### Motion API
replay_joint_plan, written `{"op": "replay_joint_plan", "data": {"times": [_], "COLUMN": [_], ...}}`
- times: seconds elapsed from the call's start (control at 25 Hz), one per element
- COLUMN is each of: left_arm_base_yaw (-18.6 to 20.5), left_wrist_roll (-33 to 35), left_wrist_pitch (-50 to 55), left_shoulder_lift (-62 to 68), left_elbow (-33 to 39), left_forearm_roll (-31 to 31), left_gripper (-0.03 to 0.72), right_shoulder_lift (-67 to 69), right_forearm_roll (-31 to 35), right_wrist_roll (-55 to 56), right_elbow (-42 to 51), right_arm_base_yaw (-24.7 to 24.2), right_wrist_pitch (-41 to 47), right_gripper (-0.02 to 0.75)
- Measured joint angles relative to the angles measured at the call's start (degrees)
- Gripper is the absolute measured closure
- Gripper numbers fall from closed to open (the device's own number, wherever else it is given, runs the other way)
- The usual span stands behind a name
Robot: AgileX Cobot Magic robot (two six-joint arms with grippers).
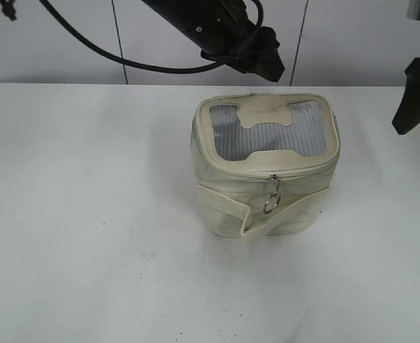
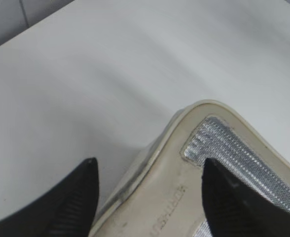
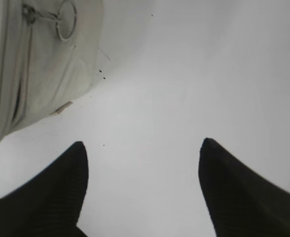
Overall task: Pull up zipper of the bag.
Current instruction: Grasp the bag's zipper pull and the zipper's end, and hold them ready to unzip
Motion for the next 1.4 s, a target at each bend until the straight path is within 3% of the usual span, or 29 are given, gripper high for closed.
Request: {"op": "replay_joint_plan", "data": {"times": [0.28, 0.56, 0.68, 0.84, 0.88, 1.2, 1.4], "left_arm_base_yaw": [0.00, 0.07, 0.26, 0.45, 0.45, 0.45, 0.45], "left_wrist_roll": [3.98, 4.50, 4.70, 4.93, 5.13, 5.24, 5.29], "left_wrist_pitch": [8.50, 12.94, 13.27, 13.86, 14.07, 14.44, 14.74], "left_shoulder_lift": [9.04, 12.63, 13.43, 13.71, 13.71, 13.71, 13.71], "left_elbow": [-11.41, -14.29, -14.64, -14.72, -14.69, -14.73, -14.73], "left_forearm_roll": [-4.58, -5.39, -5.39, -5.28, -5.39, -5.46, -5.46], "left_gripper": [0.187, 0.214, 0.327, 0.611, 0.641, 0.645, 0.645], "right_shoulder_lift": [-4.24, -4.19, -3.71, -1.34, -0.42, 3.12, 3.15], "right_forearm_roll": [2.36, 16.19, 22.98, 27.14, 28.21, 42.61, 51.03], "right_wrist_roll": [-11.81, -35.00, -43.08, -48.48, -49.67, -64.37, -73.26], "right_elbow": [13.64, 23.46, 24.04, 24.08, 24.10, 24.22, 24.29], "right_arm_base_yaw": [-0.28, -0.28, -0.28, -0.28, -0.28, -0.35, -0.46], "right_wrist_pitch": [-14.55, -29.77, -30.92, -31.12, -31.18, -32.83, -34.12], "right_gripper": [0.218, 0.218, 0.218, 0.218, 0.218, 0.220, 0.302]}}
